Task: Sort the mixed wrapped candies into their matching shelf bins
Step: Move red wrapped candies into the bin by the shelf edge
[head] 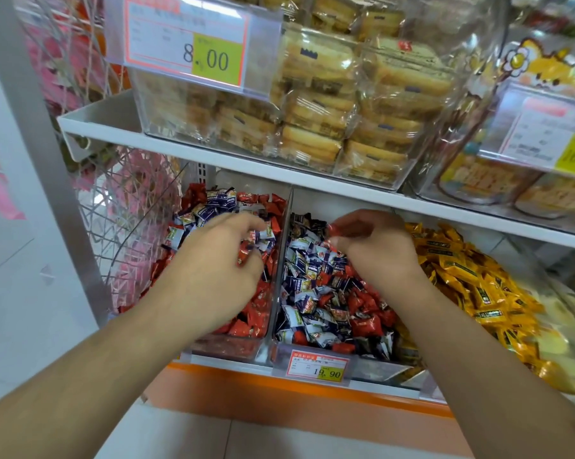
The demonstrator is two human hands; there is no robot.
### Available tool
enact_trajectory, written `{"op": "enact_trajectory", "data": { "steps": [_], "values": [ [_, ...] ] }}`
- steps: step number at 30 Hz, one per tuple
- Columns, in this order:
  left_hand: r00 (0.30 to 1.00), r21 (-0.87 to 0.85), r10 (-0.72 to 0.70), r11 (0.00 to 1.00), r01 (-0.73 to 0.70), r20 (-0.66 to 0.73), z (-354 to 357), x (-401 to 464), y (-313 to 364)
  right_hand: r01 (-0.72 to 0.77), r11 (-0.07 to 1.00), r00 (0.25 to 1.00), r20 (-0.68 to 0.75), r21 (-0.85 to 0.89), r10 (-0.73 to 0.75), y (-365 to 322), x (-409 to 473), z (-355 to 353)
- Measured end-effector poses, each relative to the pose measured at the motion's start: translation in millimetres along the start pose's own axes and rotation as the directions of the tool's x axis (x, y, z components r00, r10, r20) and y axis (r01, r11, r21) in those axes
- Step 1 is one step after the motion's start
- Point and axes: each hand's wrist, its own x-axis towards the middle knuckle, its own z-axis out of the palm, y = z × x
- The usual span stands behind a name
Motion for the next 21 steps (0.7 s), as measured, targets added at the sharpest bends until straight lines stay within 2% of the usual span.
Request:
{"op": "enact_trajectory", "data": {
  "steps": [3, 6, 8, 11, 14, 18, 21],
  "values": [
    [0.988, -0.061, -0.033, 0.998, 0.024, -0.153, -7, 1, -1, 0.015, 0.968, 0.991, 0.128, 0.251, -0.049, -30, -13, 1],
    [0.977, -0.076, -0.029, 0.997, 0.013, -0.209, -12, -2, 0, 0.009, 0.94, 0.964, 0.248, 0.34, -0.099, -40, -20, 3],
    [0.984, -0.043, 0.024, 0.999, -0.033, -0.178, -12, -5, 1, 0.02, 0.971, 0.976, 0.207, 0.239, -0.071, -30, -19, 1],
    [0.993, 0.02, 0.109, 0.994, -0.109, -0.038, -7, -8, 4, 0.056, 0.994, 0.989, 0.145, -0.091, -0.042, -3, -16, -2],
    [0.981, 0.067, 0.169, 0.982, -0.176, 0.098, 3, -10, 5, 0.073, 0.942, 0.968, 0.251, -0.328, 0.013, 18, -15, 3],
    [0.968, 0.083, 0.171, 0.978, -0.189, 0.184, 12, -11, 5, 0.091, 0.878, 0.933, 0.348, -0.471, 0.089, 23, -14, 13],
    [0.967, 0.078, 0.169, 0.98, -0.186, 0.189, 16, -10, 3, 0.086, 0.886, 0.925, 0.366, -0.456, 0.099, 25, -11, 18]
  ]
}}
